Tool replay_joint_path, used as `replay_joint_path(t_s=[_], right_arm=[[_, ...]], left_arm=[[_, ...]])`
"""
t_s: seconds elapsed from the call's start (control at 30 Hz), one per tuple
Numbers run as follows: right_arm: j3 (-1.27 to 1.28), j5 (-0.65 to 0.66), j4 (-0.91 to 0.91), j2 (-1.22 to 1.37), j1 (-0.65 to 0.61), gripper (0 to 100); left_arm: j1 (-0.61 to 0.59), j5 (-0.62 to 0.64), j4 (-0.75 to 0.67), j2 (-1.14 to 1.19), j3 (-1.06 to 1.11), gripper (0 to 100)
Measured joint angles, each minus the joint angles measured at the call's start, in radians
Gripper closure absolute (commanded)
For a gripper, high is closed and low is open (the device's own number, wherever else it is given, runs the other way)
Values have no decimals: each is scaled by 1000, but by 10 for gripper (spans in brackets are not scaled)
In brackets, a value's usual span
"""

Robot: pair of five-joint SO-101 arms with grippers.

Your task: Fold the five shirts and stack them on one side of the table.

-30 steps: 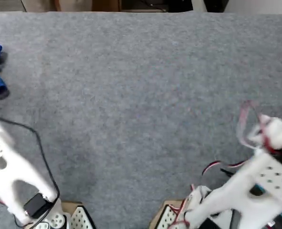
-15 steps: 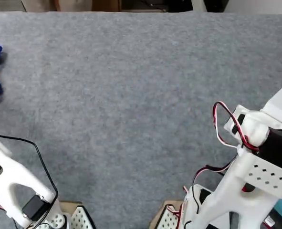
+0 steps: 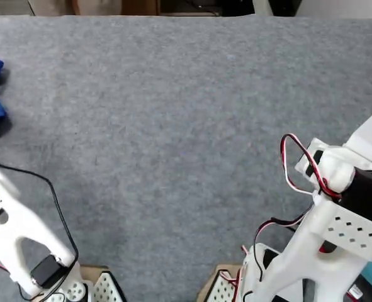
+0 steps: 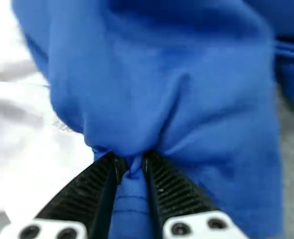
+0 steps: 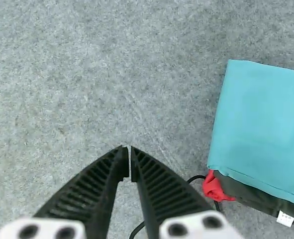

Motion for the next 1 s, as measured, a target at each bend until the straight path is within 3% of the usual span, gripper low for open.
replay_joint_path(t_s=[0.33,0.7,0.83,1.0], right_arm=[[0,0,0,0,0,979],[0,0,0,0,0,979],[0,0,0,0,0,979],[0,0,0,0,0,977]], left_arm=[[229,9,399,-226,0,981],[292,57,417,-373,5,981],[390,57,417,-483,98,981],[566,57,417,-689,367,981]])
